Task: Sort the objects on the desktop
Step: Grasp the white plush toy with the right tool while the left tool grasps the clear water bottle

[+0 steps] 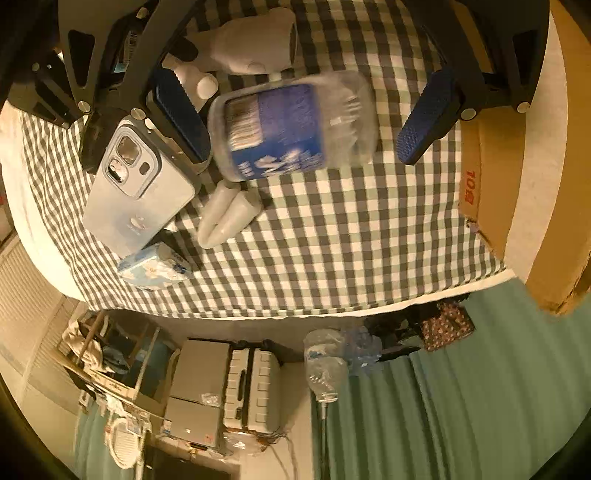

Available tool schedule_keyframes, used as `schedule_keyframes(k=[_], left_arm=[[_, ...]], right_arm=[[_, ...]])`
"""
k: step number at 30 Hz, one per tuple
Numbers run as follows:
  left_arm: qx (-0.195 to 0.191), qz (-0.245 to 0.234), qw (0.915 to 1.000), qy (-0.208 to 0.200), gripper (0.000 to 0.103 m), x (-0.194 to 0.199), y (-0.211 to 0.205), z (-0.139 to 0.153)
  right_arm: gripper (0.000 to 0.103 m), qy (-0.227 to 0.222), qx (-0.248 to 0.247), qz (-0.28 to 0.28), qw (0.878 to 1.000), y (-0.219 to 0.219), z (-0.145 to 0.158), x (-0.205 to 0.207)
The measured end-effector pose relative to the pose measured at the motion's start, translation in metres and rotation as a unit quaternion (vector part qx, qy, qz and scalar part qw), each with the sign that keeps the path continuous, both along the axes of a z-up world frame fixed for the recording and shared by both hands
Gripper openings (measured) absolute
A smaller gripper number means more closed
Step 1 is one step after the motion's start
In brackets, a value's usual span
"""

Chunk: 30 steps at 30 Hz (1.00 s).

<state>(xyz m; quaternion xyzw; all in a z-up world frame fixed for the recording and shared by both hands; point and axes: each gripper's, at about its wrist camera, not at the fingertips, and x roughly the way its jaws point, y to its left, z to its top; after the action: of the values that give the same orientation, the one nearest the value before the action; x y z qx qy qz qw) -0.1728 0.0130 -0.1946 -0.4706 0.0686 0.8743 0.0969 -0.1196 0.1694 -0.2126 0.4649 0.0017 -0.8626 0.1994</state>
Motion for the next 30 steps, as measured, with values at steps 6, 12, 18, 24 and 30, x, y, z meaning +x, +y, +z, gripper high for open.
schedule_keyframes(k=[6,12,18,24,30], left_arm=[[-0.054,-0.005,0.9984,-0.017,0.103,-0.001,0.017,-0.016],[-0.016,0.029,0.9981,-0.053,0.094,-0.005,-0.003,-0.02],[-0.019,0.025,0.9986,-0.042,0.094,0.002,-0.003,-0.013],[-0.012,0.015,0.9997,-0.013,0.094,0.004,0.001,0.012],[-0.002,0.008,0.9997,0.023,0.094,0.016,0.005,0.043]], right_arm=[[0.054,0.021,0.016,-0.009,1.0,0.006,0.014,0.001],[0.054,0.029,0.018,-0.019,0.999,0.017,0.018,0.001],[0.054,0.046,0.016,-0.033,0.998,0.024,0.029,0.002],[0.053,0.066,0.017,-0.043,0.997,0.029,0.042,0.005],[0.052,0.08,0.012,-0.066,0.995,0.041,0.054,0.009]])
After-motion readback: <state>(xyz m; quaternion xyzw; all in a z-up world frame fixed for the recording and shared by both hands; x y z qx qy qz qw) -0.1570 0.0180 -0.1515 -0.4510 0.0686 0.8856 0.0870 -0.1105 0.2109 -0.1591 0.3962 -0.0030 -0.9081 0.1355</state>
